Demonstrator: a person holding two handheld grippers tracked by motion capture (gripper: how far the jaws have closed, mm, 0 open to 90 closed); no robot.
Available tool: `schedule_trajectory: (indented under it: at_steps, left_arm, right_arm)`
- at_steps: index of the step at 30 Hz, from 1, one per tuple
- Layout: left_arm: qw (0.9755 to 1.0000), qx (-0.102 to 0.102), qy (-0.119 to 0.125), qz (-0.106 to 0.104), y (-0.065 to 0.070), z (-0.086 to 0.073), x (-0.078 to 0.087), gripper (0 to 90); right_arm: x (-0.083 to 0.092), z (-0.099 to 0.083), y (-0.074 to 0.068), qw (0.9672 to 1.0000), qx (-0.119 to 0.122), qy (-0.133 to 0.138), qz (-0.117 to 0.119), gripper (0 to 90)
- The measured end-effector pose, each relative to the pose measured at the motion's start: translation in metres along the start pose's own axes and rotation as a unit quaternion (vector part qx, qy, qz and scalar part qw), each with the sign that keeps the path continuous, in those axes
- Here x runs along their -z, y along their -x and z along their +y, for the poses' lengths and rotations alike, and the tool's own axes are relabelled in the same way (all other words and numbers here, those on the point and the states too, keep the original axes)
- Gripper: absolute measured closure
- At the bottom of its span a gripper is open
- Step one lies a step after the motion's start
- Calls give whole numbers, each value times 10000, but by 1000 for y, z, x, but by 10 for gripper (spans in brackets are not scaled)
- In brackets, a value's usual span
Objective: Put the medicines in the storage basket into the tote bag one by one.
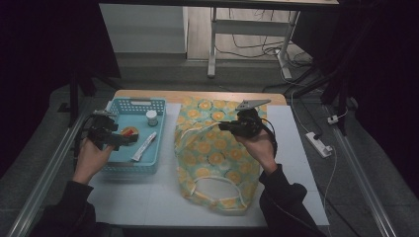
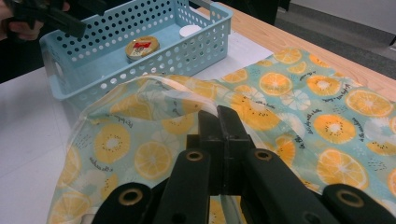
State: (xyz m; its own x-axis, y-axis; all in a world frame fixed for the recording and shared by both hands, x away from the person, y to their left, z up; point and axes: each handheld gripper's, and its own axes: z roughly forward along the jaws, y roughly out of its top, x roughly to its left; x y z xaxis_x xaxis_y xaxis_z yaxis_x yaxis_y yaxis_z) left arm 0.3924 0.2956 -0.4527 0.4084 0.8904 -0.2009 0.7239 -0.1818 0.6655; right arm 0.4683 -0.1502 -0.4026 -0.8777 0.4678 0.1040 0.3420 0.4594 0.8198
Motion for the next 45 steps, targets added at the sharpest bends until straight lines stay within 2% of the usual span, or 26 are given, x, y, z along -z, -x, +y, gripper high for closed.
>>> schedule_trajectory:
  at_steps: [8,12,16,19,26,33,38,42,45]
  left_arm:
    - [9999,79,-80,90,-14,8,-9,0]
    - [9996,119,-195,150,-22,13,-16,0]
    - [9992,188,-311,149,-30,16,-26,0]
    - [9988,150,-378,271,-35,17,-35,0]
    - [9984,164,-452,287,-44,20,-55,0]
    - [9963,185,-748,377,-50,20,-71,0]
    - [9949,112,-897,454,-49,21,-81,0]
    - [9920,90,-1122,572,-48,21,-89,0]
    - [9887,43,-1346,651,-47,21,-96,0]
  right_arm:
    - [0,0,1,10000,5,8,4,900]
    - [1,0,1,10000,-1,22,5,900]
    - [1,0,1,10000,2,25,12,900]
    - [1,0,1,10000,6,34,15,900]
    - [2,0,1,10000,4,35,21,900]
    - [2,0,0,10000,18,25,26,900]
    - [2,0,1,10000,20,29,20,900]
    - [2,0,1,10000,20,18,24,900]
    - [2,0,1,10000,24,15,23,900]
